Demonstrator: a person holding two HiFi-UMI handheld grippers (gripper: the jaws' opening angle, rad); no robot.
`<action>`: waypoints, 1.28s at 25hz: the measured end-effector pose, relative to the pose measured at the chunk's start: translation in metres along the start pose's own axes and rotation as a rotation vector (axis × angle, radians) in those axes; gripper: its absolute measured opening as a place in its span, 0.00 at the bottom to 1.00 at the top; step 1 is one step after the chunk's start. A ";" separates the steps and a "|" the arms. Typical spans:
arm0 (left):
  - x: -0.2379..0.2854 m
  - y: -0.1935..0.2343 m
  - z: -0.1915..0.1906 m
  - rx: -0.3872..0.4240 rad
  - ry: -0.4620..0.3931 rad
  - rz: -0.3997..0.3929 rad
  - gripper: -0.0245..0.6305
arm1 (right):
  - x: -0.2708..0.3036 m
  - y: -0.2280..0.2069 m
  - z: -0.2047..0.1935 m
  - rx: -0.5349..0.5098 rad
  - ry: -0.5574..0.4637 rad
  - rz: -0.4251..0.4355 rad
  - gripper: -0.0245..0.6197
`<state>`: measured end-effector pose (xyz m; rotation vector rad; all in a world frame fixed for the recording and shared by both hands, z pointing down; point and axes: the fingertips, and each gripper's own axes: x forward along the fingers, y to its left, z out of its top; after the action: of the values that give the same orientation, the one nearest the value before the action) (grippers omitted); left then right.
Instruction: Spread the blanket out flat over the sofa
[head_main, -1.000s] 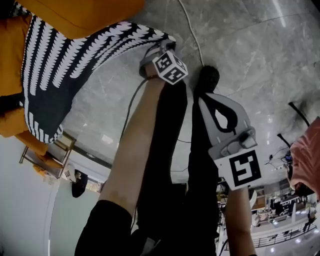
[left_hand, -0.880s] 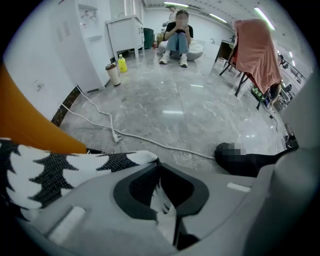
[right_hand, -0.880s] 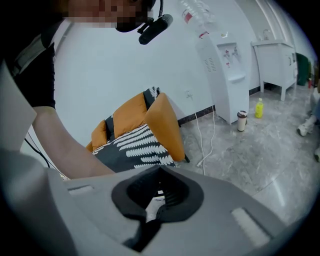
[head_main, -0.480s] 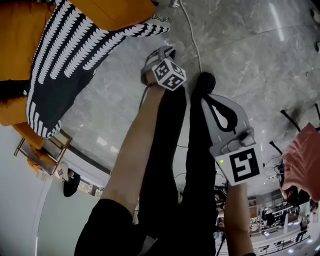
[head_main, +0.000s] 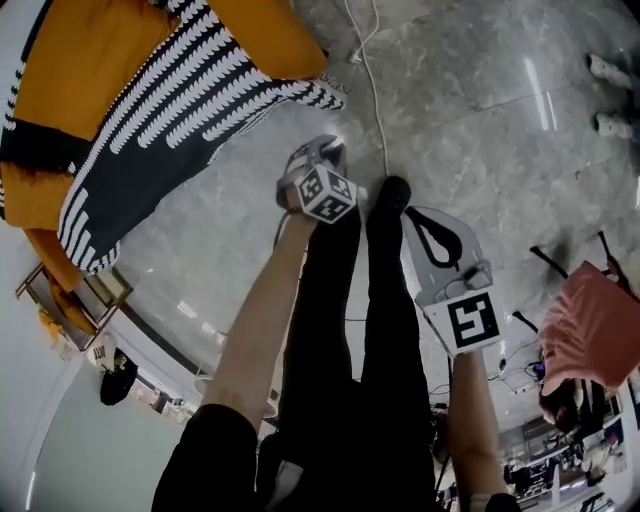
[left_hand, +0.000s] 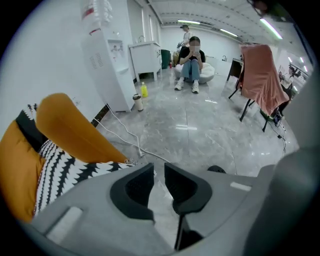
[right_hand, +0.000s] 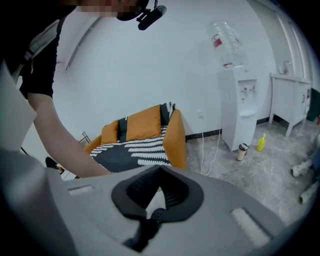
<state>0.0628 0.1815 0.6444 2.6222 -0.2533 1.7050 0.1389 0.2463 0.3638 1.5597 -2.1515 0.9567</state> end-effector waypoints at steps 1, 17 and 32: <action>-0.016 0.005 0.007 -0.014 -0.023 0.017 0.14 | -0.007 0.004 0.009 -0.021 -0.007 0.000 0.04; -0.301 0.030 0.125 -0.148 -0.357 0.206 0.14 | -0.109 0.097 0.111 -0.150 -0.109 0.085 0.04; -0.535 0.072 0.129 -0.232 -0.635 0.346 0.09 | -0.111 0.204 0.195 -0.262 -0.210 0.158 0.04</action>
<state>-0.0420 0.1701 0.0991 2.9621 -0.8863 0.7541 0.0138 0.2309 0.0881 1.4341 -2.4584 0.5441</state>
